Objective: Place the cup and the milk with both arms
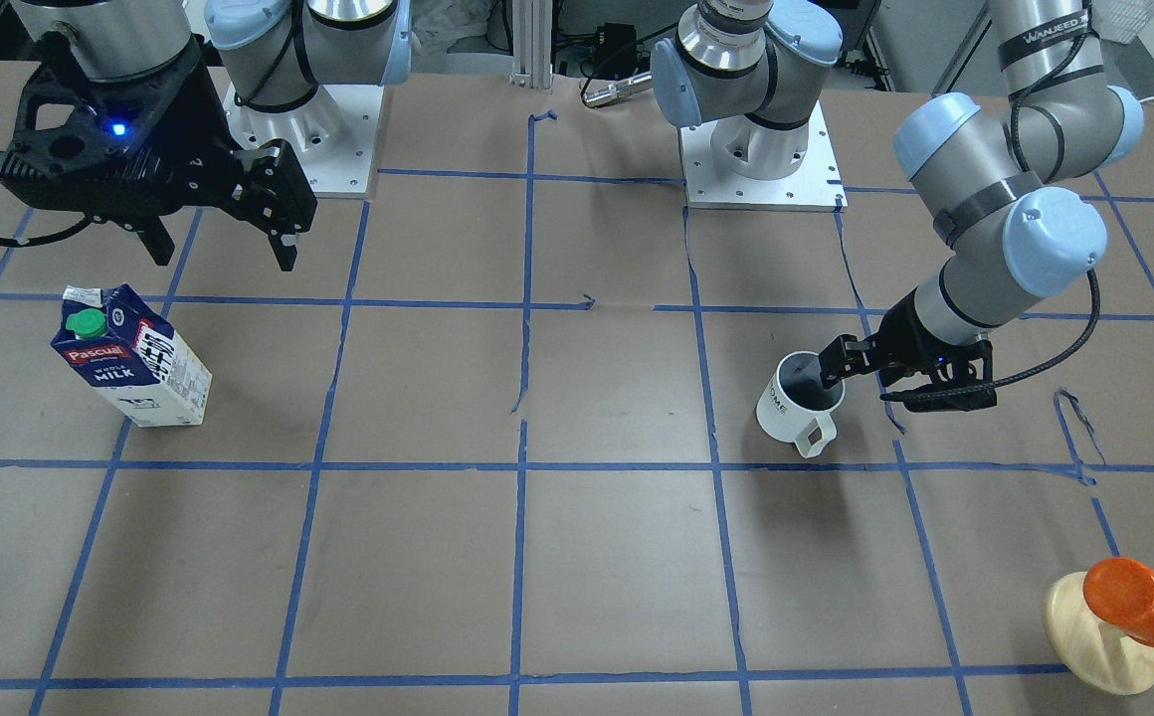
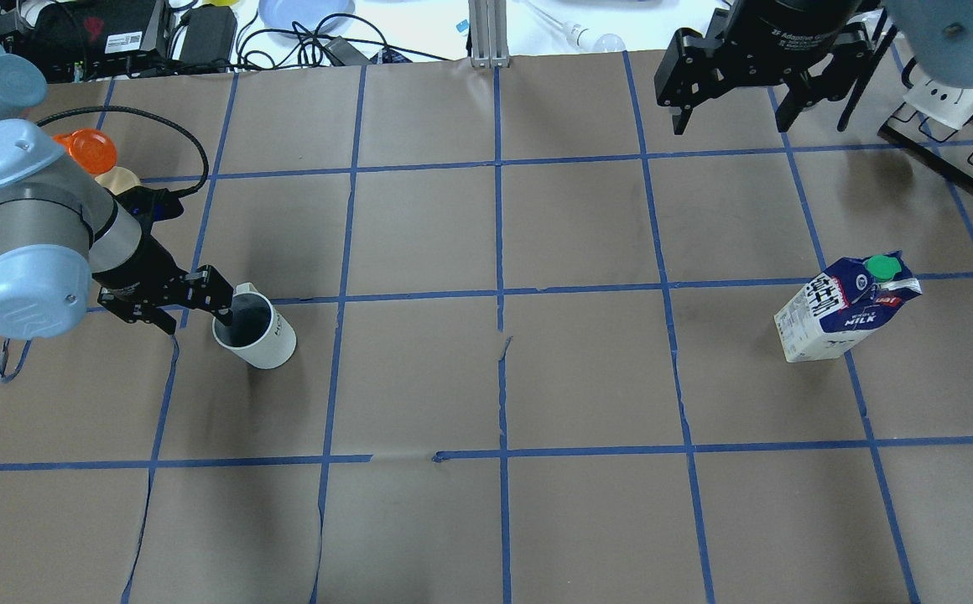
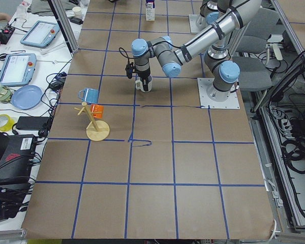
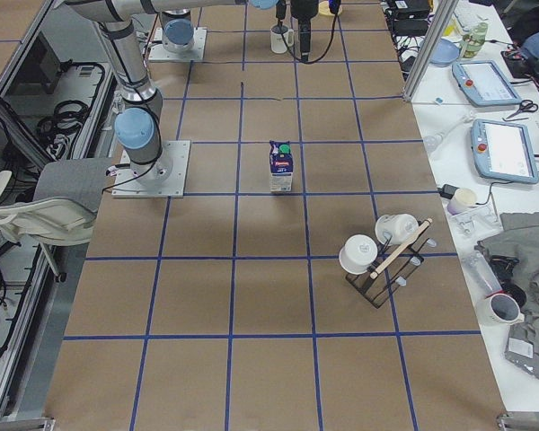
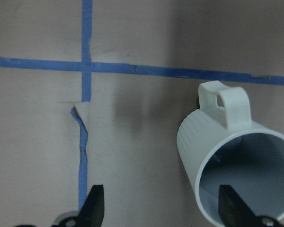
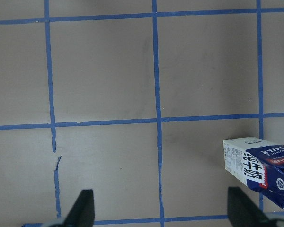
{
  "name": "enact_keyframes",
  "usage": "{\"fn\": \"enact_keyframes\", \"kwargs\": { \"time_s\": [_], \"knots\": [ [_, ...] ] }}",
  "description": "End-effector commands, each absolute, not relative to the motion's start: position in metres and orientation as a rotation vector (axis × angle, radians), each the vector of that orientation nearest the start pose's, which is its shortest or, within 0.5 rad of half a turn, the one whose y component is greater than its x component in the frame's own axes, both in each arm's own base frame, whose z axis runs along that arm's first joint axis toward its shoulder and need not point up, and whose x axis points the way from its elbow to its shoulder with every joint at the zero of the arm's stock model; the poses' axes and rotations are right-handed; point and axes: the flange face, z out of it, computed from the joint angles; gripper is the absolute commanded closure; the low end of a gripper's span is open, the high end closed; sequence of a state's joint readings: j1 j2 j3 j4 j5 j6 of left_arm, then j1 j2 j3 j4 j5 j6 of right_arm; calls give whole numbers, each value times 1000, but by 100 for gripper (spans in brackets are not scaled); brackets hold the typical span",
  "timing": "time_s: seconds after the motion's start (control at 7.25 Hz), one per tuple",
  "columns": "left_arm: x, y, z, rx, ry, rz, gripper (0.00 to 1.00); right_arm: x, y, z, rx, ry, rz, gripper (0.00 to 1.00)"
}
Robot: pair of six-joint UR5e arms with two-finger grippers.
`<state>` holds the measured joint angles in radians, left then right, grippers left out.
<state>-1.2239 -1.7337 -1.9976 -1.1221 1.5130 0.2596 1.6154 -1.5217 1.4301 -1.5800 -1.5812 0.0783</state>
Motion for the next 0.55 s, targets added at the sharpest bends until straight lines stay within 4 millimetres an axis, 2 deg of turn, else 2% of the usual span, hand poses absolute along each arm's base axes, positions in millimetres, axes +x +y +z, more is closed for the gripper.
{"fn": "enact_keyframes", "kwargs": {
  "time_s": [0.0, 0.28, 0.41],
  "knots": [
    [29, -500, 241, -152, 3250, 215, 36, 156, -513, 534, 51, 3140, -157, 0],
    [27, -501, 232, -146, 3254, 249, 70, 155, -515, 533, 51, 3141, -157, 0],
    [23, -502, 233, -135, 3250, 249, 83, 156, -515, 532, 49, 3141, -153, 0]
  ]
}}
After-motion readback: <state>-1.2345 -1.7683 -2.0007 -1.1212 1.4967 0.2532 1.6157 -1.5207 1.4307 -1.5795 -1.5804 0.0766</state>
